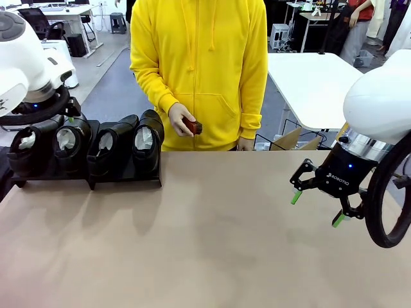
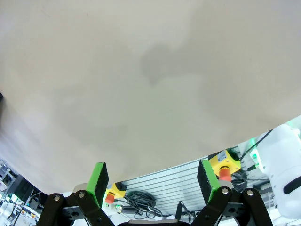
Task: Organize the shoes by placing them on the stand.
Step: Place the Shoe from the middle of the table onto the Shoes Stand.
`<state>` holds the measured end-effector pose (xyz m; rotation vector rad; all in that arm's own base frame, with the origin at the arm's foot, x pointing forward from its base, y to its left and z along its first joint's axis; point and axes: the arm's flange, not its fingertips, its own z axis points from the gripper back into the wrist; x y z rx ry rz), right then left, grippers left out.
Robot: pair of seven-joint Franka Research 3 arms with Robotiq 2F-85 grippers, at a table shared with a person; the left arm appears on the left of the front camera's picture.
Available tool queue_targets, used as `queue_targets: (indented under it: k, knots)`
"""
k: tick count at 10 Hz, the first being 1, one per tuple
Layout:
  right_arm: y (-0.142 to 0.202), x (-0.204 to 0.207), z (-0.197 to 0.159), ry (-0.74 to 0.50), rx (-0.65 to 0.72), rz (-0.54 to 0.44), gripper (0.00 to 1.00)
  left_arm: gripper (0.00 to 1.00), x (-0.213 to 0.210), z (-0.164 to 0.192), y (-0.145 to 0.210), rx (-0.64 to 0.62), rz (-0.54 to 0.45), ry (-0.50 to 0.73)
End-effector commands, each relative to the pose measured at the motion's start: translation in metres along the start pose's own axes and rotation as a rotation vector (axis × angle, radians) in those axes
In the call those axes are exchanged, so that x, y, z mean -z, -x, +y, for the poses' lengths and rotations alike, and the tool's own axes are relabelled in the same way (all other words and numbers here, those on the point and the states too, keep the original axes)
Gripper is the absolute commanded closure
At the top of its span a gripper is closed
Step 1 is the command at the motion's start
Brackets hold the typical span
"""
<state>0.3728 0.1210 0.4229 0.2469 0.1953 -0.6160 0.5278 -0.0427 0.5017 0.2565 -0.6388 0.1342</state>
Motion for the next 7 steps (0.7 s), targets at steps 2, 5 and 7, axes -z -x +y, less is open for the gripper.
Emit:
queue_targets:
  k: [2, 5, 7]
  knots:
    - [-0.0026, -0.0045, 0.0009, 0.011, -0.018, -0.003, 0.0, 0.0, -0.0003, -0.0031, 0.0003, -0.01, -0.02, -0.016]
    - [-0.0026, -0.0045, 0.0009, 0.011, -0.018, -0.003, 0.0, 0.0, -0.0003, -0.0031, 0.0003, -0.01, -0.02, -0.016]
    - [-0.0026, -0.0045, 0.0009, 0.011, -0.018, -0.003, 0.0, 0.0, -0.0003, -0.0031, 0.0003, -0.01, -0.02, -0.016]
